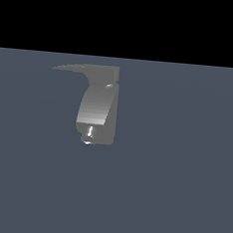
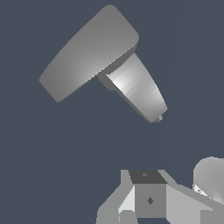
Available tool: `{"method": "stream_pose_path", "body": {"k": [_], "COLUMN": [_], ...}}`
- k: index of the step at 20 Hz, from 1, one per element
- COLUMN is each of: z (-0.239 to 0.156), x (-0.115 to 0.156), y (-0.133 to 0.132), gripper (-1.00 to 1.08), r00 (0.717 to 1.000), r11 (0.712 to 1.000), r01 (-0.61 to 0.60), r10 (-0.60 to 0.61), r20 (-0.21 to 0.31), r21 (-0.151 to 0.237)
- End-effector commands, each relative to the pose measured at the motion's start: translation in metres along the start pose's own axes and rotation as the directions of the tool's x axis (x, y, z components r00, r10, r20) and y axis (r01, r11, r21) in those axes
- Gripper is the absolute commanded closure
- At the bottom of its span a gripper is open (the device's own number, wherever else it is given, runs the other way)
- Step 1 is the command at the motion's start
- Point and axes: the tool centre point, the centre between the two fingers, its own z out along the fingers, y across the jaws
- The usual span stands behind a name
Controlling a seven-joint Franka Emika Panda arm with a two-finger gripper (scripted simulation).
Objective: Turn on the faucet by rotating a designated handle.
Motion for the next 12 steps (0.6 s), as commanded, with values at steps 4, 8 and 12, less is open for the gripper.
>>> {"method": "stream_pose_path", "body": {"k": [4,8,12], "z": [0.016,0.028,0.039], "x": [0.007,0.014,0.023], "y": [-0.026,-0.044,-0.060], "gripper": [1.08,1.08,1.08], "r00": [0.994,0.982,0.965], "r11": [0.994,0.982,0.965], "r01": [-0.111,-0.189,-0.264], "r10": [0.111,0.189,0.264], "r20": [0.000,0.001,0.000], "r21": [0.001,0.002,0.002]}}
